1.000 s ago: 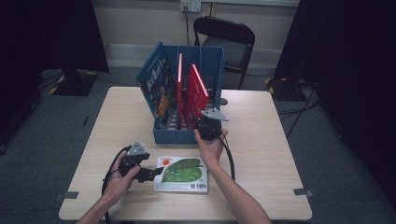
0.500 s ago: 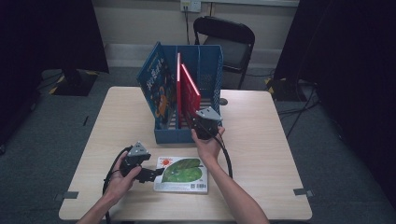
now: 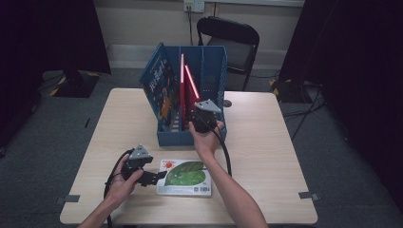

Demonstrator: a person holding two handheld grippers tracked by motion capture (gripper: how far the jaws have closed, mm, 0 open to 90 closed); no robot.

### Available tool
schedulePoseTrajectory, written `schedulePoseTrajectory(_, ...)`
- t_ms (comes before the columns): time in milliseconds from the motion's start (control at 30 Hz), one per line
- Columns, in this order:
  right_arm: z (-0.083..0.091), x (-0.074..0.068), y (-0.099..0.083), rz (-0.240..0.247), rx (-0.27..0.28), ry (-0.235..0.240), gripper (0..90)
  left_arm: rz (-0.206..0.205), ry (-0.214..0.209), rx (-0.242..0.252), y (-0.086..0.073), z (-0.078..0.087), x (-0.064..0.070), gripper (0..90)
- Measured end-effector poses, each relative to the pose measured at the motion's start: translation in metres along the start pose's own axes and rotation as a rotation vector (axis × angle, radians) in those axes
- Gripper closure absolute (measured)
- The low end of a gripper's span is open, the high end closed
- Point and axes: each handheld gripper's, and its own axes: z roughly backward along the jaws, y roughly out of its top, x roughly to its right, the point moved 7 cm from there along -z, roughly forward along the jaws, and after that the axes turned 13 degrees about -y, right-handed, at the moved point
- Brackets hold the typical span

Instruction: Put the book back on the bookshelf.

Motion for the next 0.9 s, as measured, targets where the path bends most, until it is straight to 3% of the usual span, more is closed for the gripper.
schedulePoseTrajectory(67, -0.001, 0.003, 0.000, 0.003, 0.020, -0.038, 80.4, 0.001, 0.000, 0.002, 0.000, 0.000, 0.000, 16.4)
schedulePoseTrajectory(200, -0.002, 0.006, -0.001, -0.028, 0.038, -0.042, 80.7, 0.001, 0.001, -0.007, -0.001, 0.000, -0.002, 16.4)
schedulePoseTrajectory(300, -0.002, 0.005, 0.001, -0.023, 0.048, -0.055, 80.7, 0.002, 0.001, -0.005, -0.001, 0.000, -0.001, 16.4)
schedulePoseTrajectory(900, -0.016, -0.001, 0.011, -0.037, 0.068, -0.062, 80.6, 0.002, 0.001, -0.005, -0.001, 0.001, -0.001, 16.4)
